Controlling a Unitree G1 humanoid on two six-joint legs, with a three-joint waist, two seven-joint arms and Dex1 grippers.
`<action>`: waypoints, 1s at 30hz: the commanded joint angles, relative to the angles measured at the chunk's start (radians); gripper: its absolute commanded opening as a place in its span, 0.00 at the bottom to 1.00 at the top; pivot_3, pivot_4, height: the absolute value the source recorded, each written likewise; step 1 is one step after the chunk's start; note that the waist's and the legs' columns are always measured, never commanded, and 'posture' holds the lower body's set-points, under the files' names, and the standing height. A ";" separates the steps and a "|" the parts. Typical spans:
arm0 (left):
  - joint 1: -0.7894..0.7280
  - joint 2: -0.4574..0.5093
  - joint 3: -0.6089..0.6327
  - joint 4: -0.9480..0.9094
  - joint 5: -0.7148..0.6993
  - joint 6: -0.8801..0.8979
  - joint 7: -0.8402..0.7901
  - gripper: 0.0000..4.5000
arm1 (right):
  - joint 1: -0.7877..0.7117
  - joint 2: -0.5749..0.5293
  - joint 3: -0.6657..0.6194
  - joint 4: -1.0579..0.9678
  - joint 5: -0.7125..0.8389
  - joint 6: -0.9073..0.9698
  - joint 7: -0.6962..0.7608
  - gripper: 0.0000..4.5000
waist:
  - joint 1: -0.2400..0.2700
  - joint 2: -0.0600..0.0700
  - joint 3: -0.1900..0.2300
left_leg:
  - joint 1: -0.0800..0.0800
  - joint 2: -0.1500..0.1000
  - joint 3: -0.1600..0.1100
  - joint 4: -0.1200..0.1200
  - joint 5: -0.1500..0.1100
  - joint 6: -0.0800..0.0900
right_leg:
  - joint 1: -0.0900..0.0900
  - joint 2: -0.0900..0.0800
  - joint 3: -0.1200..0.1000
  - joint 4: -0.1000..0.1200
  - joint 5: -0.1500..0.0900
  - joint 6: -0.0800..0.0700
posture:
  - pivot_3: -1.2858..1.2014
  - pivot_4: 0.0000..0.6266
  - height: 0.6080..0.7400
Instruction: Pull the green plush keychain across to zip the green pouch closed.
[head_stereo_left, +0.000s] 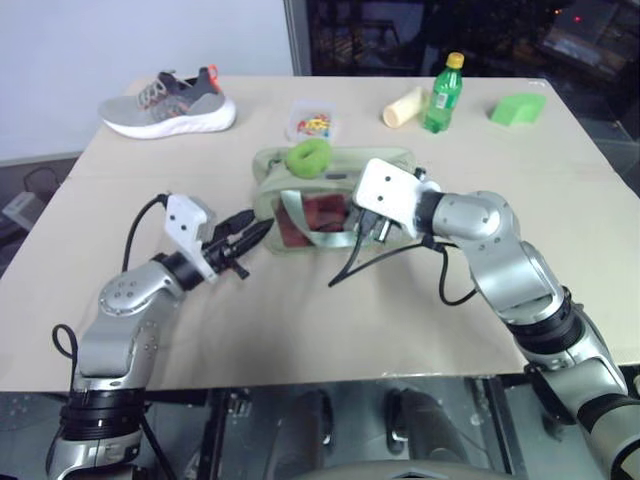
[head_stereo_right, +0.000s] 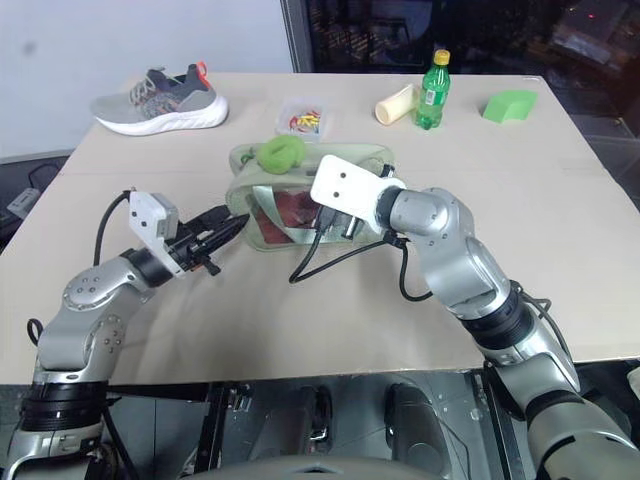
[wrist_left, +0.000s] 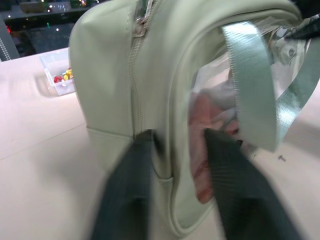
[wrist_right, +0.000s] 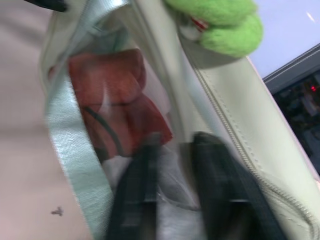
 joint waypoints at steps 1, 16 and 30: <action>-0.014 -0.006 0.013 -0.009 0.009 -0.016 -0.005 0.00 | -0.013 -0.030 -0.078 -0.081 0.052 -0.001 0.021 0.66 | 0.001 0.000 0.000 | 0.000 0.000 0.000 0.000 0.000 0.000 | 0.000 0.000 0.000 0.000 0.000 0.000 | 0.52 0.24 1.00; -0.028 -0.033 0.014 -0.018 0.048 -0.034 0.009 0.00 | -0.213 0.054 -0.032 0.100 0.135 -0.120 -0.039 0.77 | 0.000 0.000 0.000 | 0.000 0.000 0.000 0.000 0.000 0.000 | 0.000 0.000 0.000 0.000 0.001 0.000 | 0.52 0.24 1.00; 0.006 -0.053 0.015 -0.056 0.070 -0.043 0.027 0.00 | -0.273 0.156 -0.017 0.310 0.139 -0.151 -0.072 0.29 | -0.001 0.000 0.000 | -0.001 0.000 -0.001 0.000 0.000 0.000 | 0.000 0.000 0.000 0.000 0.002 0.001 | 0.52 0.24 1.00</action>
